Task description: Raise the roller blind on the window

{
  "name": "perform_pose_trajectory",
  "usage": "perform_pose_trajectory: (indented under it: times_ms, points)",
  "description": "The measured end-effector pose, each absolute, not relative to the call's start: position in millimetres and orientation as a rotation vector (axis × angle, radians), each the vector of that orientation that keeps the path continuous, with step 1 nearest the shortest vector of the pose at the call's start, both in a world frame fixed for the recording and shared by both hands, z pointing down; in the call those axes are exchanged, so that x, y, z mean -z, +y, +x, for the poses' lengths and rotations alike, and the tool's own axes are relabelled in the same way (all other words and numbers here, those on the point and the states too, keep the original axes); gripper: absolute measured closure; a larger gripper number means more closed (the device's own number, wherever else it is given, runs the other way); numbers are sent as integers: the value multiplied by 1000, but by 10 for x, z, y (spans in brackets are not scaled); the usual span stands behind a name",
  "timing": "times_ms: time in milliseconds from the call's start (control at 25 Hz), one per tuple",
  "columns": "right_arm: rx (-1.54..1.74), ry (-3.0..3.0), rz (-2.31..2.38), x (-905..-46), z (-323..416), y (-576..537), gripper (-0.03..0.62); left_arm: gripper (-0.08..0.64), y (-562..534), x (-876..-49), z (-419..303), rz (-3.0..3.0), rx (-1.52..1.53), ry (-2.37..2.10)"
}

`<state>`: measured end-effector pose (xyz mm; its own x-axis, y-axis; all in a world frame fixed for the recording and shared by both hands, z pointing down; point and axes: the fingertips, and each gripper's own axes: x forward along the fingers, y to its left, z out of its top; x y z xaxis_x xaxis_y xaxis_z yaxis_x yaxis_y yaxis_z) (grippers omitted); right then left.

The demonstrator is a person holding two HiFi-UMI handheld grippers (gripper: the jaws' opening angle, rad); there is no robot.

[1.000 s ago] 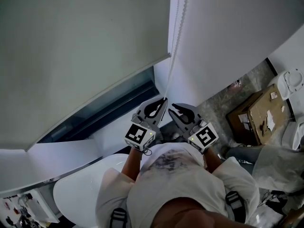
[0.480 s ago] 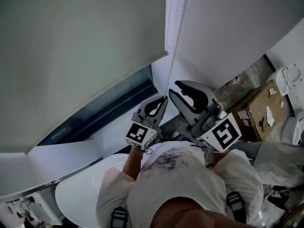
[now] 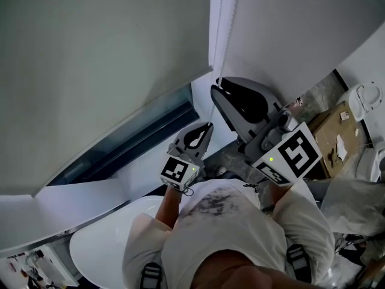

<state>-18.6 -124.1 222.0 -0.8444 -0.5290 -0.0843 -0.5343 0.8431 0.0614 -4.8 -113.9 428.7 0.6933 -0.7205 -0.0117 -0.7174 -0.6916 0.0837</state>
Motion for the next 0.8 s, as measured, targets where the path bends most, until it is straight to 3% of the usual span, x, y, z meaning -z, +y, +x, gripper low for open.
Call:
perform_pose_trajectory:
  times_ms: [120, 800]
  points:
    - [-107, 2941, -840, -2215, -194, -1228, 529, 554, -1134, -4311, -40, 2829, 81, -1202]
    - [-46, 2929, -851, -2921, -155, -1111, 531, 552, -996, -5041, 19, 2811, -56, -1128]
